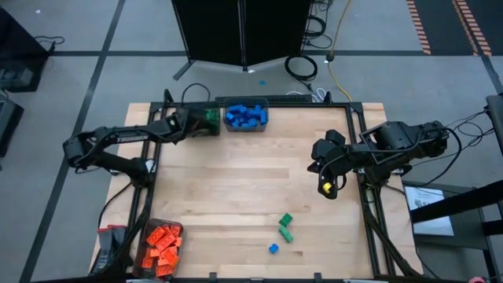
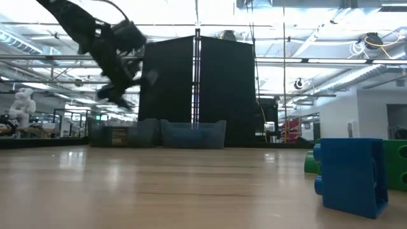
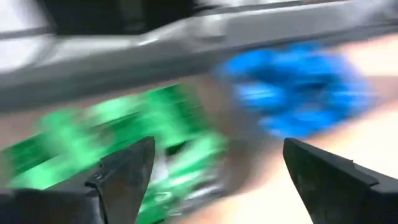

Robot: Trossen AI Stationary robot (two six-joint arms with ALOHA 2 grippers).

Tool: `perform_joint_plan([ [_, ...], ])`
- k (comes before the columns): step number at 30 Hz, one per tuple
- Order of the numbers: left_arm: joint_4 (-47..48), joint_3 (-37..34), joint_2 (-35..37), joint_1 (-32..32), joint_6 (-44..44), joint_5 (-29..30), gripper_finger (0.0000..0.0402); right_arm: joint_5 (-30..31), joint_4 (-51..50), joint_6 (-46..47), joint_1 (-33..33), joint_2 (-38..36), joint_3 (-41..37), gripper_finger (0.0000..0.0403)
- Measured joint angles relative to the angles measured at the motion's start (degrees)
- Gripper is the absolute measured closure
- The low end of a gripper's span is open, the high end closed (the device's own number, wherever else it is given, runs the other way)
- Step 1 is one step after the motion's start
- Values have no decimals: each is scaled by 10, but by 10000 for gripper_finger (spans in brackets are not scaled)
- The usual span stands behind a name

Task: Sort blocks
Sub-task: Put the green gamepiece into the top left black bin

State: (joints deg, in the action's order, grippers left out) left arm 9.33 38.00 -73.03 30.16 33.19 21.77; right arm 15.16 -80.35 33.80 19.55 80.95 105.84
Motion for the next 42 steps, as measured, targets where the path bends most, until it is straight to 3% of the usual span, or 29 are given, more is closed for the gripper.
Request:
perform_joint_plan([
  [6, -216, 11, 11, -53, -100, -223, 57, 0, 0, 0, 0, 0, 0, 403],
  [8, -272, 11, 11, -81, -110, -269, 57, 0, 2, 0, 0, 0, 0, 403],
  [12, -291, 11, 0, -143, -117, -260, 57, 0, 6, -1, 0, 0, 0, 403],
  [18, -303, 11, -53, -237, -199, -258, 57, 0, 8, -10, 0, 0, 0, 403],
  [25, -400, 16, -128, -329, -270, -274, 57, 0, 9, -4, 0, 0, 0, 403],
  [34, -383, 165, -232, -384, -399, -310, 57, -2, 14, 0, 0, 0, 0, 403],
  [42, -253, 331, -330, -393, -511, -413, 57, -4, 13, 0, 0, 0, 0, 403],
])
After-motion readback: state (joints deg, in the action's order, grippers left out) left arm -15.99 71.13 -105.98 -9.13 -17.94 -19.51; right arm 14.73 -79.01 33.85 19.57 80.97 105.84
